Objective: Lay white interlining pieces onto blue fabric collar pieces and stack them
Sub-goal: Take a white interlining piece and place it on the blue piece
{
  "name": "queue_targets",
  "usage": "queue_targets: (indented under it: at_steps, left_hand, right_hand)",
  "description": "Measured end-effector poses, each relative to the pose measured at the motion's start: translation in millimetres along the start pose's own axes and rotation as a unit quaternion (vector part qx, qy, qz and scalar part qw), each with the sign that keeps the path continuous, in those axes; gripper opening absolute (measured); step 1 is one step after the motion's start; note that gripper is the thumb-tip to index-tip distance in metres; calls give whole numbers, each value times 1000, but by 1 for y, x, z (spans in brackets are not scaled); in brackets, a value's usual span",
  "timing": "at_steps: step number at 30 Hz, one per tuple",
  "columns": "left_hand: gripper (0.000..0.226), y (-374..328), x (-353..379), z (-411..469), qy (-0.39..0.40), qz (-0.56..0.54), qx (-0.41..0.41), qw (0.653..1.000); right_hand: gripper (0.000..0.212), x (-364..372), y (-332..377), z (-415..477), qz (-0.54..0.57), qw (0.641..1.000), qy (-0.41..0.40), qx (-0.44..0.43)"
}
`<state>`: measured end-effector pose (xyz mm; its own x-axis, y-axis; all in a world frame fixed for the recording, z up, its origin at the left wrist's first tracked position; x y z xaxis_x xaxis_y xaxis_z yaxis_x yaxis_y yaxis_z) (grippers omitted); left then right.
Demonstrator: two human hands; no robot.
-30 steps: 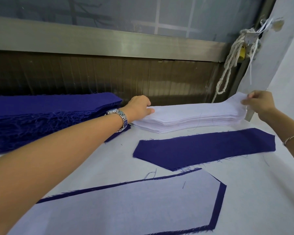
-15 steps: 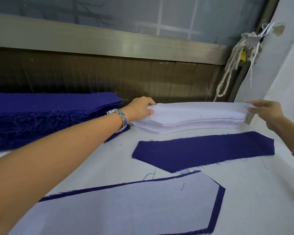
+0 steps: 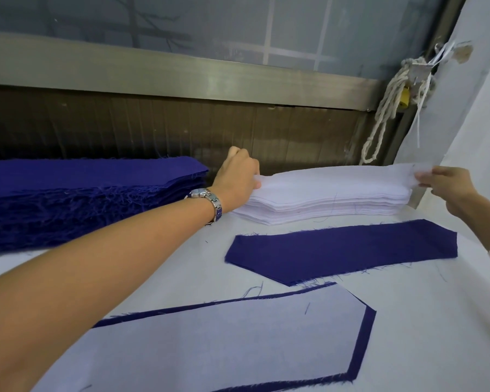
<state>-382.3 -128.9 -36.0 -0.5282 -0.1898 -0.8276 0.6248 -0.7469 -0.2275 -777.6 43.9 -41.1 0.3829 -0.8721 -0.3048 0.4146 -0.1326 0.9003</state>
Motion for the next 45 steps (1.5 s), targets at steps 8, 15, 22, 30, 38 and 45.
queue_targets:
  at_steps: [8, 15, 22, 30, 38, 45]
  left_hand:
    - [24, -2, -19, -9, -77, -18, 28, 996]
    - [18, -10, -19, -12, -118, -35, 58, 991]
    - [19, -10, -32, -9, -123, -150, 38, 980]
    - [18, 7, -77, -29, -101, -251, -11, 963]
    - [26, 54, -128, -94, -1, -308, -98, 946]
    - [44, 107, -160, -175, 99, -298, -188, 931]
  right_hand:
    - [35, -6, 11, -6, -26, 1000, 0, -15]
    - [34, -8, 16, -13, -51, 999, 8, -8]
    - [37, -23, 22, -16, -36, 999, -17, -10]
    - [34, -31, 31, -26, -65, 997, 19, -26]
    - [10, -11, 54, -52, -108, 979, 172, -17]
    - [18, 8, 77, -106, -131, 942, 305, -43]
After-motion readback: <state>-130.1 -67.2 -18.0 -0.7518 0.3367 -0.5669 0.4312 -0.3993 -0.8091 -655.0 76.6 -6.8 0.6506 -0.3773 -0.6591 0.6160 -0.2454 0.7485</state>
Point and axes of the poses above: each hand's wrist, its own z-axis towards the middle knuckle, its own x-axis out of the palm, y = z × x, the point moved 3 cm from there along z, towards the middle knuckle, and after that the axes turned 2 degrees about -y, right-handed, at the moved point
